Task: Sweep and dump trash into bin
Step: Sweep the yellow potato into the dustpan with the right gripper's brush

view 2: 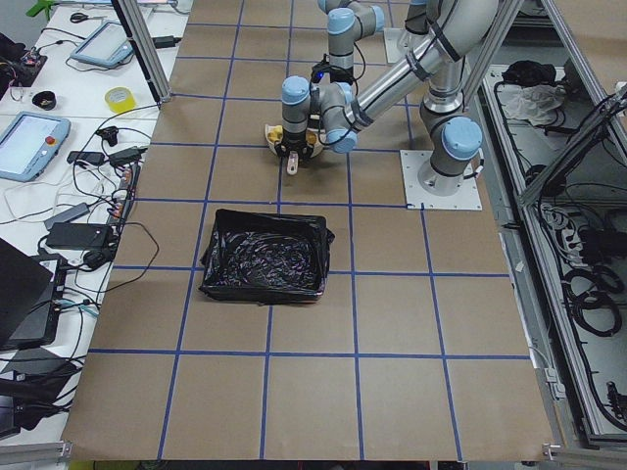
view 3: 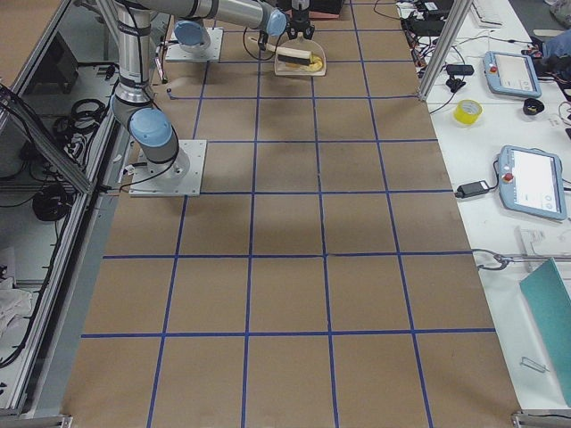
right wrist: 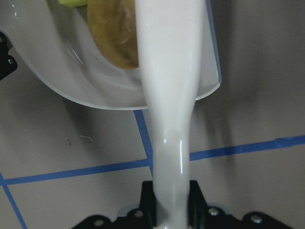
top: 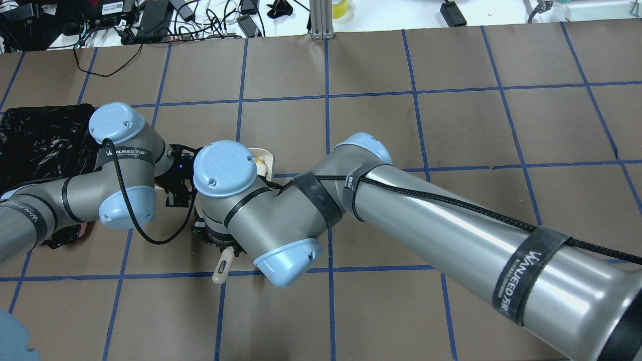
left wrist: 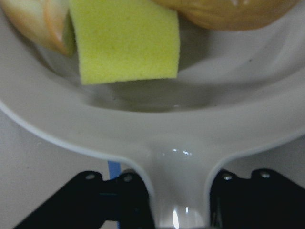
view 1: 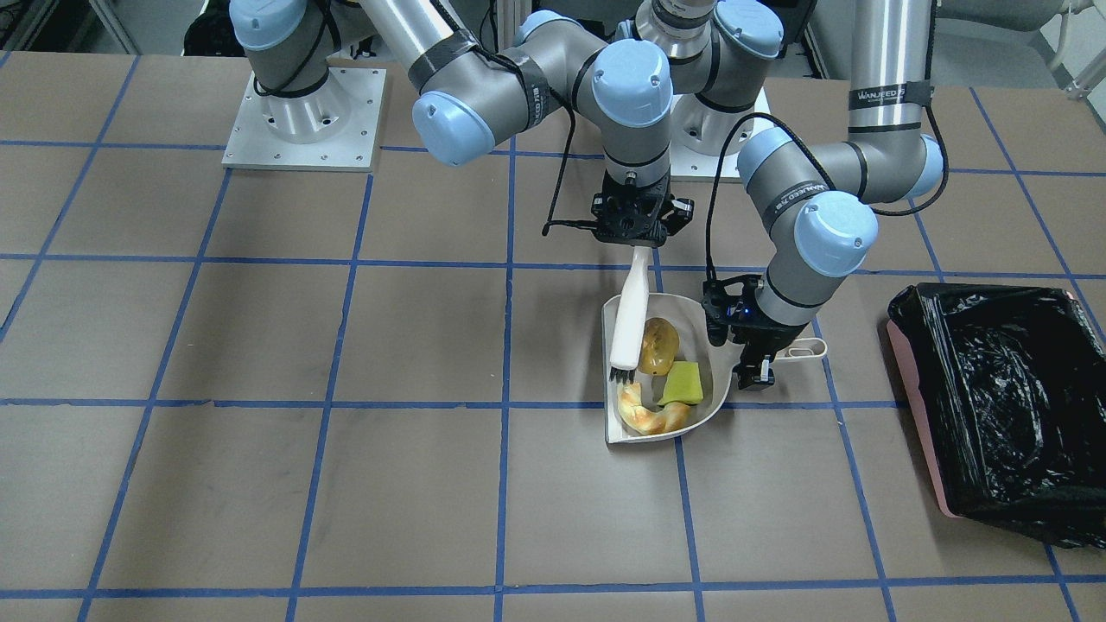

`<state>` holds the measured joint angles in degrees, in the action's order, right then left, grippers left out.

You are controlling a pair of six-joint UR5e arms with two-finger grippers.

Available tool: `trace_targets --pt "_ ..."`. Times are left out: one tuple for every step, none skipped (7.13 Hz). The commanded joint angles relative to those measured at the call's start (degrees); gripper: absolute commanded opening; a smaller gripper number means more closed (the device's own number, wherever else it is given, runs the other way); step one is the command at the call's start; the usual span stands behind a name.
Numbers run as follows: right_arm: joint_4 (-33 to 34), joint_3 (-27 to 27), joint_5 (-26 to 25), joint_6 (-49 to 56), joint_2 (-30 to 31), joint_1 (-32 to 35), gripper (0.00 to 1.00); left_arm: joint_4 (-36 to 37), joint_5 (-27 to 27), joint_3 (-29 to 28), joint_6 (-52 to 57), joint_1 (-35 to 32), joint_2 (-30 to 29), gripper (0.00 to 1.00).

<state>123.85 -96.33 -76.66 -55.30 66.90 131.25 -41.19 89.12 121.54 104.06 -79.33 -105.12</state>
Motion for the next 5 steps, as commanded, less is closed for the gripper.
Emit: trace_targets --pt "-5.8 0.6 -5.4 3.8 1.1 -2.0 0.00 0.0 -1.3 -0.1 0.3 1.8 0.0 0.00" --pt "-10.1 0.4 -5.6 6.7 4.7 -4.5 0.00 -0.1 -3.5 -0.7 0.6 3.1 0.0 0.00" --pt "-16.2 0.4 -6.2 13.7 8.7 -8.7 0.00 -1.2 -6.6 -2.7 0.8 5.4 0.1 0.00" --pt "-20.0 0.4 -5.8 21.6 11.6 -14.1 0.00 -6.9 -11.3 -6.0 0.9 9.0 0.1 0.00" --pt "-21.4 0.3 -6.2 27.2 13.5 -19.2 0.00 -15.7 -15.9 -11.2 1.1 12.8 0.1 0.00"
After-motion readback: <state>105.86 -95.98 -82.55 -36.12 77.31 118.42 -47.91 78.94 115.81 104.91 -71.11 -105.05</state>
